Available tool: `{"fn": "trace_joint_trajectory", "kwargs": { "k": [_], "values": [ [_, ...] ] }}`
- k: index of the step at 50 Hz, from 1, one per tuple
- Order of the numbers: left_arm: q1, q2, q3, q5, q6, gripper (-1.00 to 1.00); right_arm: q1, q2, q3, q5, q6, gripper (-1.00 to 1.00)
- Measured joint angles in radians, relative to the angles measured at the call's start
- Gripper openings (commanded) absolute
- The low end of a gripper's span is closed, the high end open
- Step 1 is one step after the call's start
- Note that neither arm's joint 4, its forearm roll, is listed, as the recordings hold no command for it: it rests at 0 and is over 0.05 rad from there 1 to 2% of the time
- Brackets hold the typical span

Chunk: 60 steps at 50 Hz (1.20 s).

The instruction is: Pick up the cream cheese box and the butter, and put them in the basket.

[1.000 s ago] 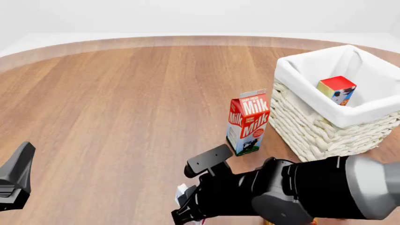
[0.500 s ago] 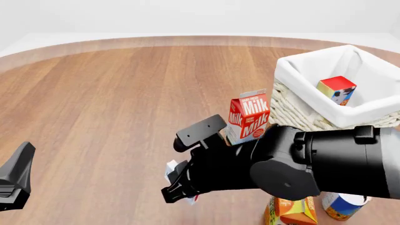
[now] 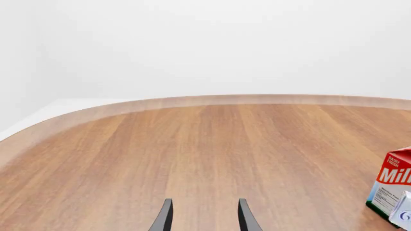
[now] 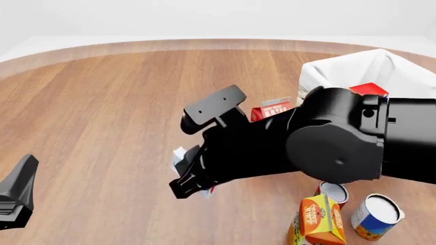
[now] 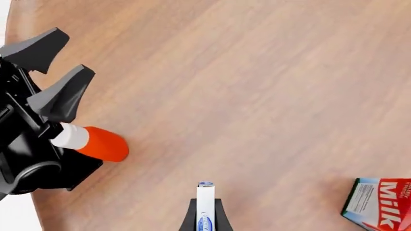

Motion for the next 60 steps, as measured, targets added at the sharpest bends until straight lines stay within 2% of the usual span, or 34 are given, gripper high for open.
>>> {"fn": "trace_joint_trajectory", "kwargs": {
  "k": [24, 44, 60],
  "values": [
    [0.000, 0.000, 0.000, 0.000, 0.000, 1.00, -0.071, -0.066, -0.124, 0.123, -0.132, -1.00],
    [0.000, 0.000, 0.000, 0.000, 0.000, 1.00, -0.193, -0.121, -0.193, 0.183, -0.239, -1.00],
    [0.000, 0.000, 0.000, 0.000, 0.000, 1.00, -0.280, -0.163, -0.213, 0.203, -0.292, -1.00]
  ]
}}
